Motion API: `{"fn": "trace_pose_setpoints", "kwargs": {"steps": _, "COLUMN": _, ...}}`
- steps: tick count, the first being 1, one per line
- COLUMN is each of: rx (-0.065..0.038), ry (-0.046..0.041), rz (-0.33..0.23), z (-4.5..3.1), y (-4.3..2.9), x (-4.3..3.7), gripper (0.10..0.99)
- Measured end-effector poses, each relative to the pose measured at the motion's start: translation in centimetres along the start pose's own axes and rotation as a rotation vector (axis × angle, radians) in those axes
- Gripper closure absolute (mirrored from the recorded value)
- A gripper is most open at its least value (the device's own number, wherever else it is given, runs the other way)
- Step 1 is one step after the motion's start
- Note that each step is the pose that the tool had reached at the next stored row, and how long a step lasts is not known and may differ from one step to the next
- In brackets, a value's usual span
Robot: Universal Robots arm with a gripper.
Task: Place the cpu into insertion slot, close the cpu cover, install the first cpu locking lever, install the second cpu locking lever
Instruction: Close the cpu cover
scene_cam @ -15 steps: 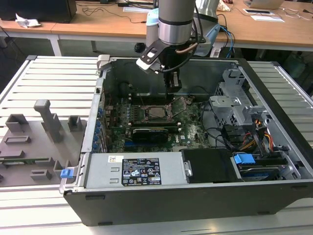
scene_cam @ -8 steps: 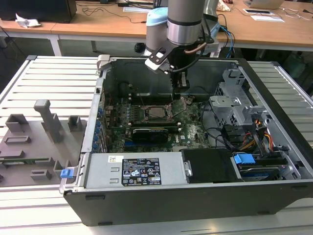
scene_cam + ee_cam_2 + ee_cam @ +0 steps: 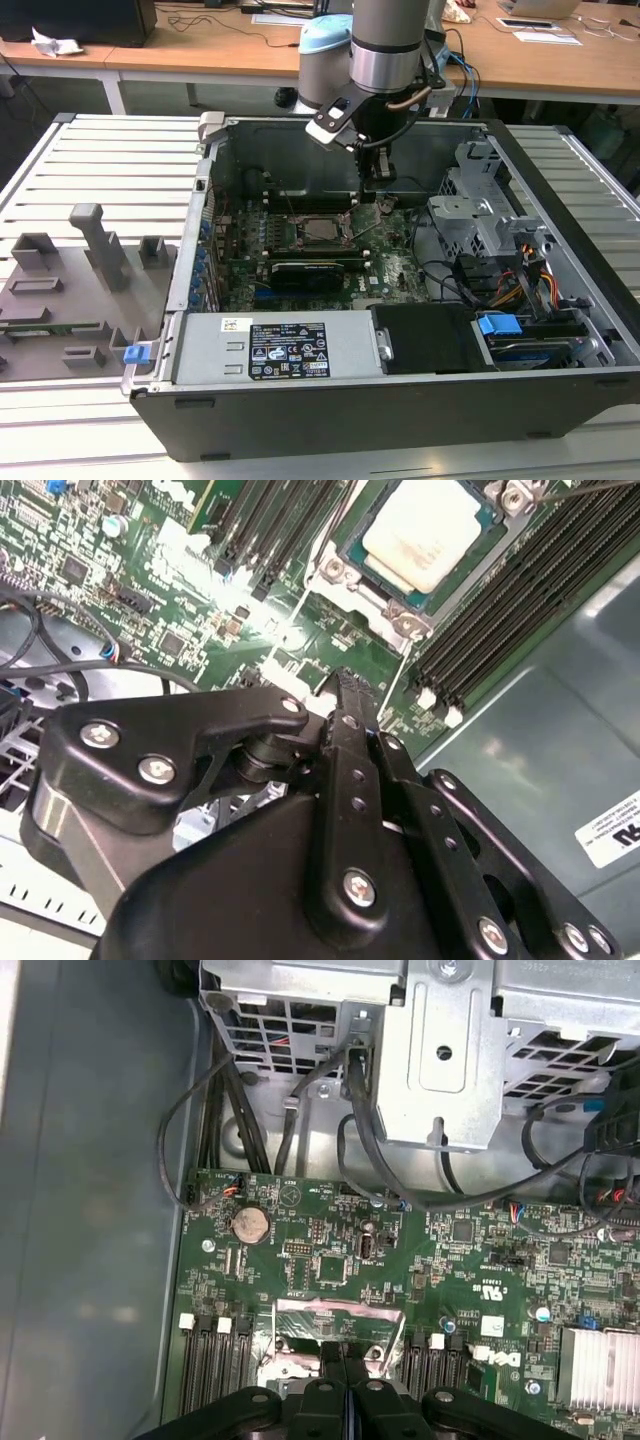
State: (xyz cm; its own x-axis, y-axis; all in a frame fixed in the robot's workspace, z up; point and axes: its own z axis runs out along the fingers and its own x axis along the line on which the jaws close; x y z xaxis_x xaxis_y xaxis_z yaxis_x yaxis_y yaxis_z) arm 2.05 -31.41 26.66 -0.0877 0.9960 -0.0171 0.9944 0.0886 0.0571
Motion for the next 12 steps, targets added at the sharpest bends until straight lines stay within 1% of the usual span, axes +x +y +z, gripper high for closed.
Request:
{"fn": "trace_pose_setpoints", "kwargs": {"steps": 6, "rx": 0.000, "ry": 0.0001, "rz": -0.003, "z": 0.03, "y": 0.55, "x": -0.05, "gripper": 0.980}}
{"fn": "trace_pose_setpoints", "kwargs": {"steps": 12, "rx": 0.000, "ry": 0.0000, "rz": -0.003, "z": 0.05, "y": 0.82, "x": -0.07, "gripper": 0.980}}
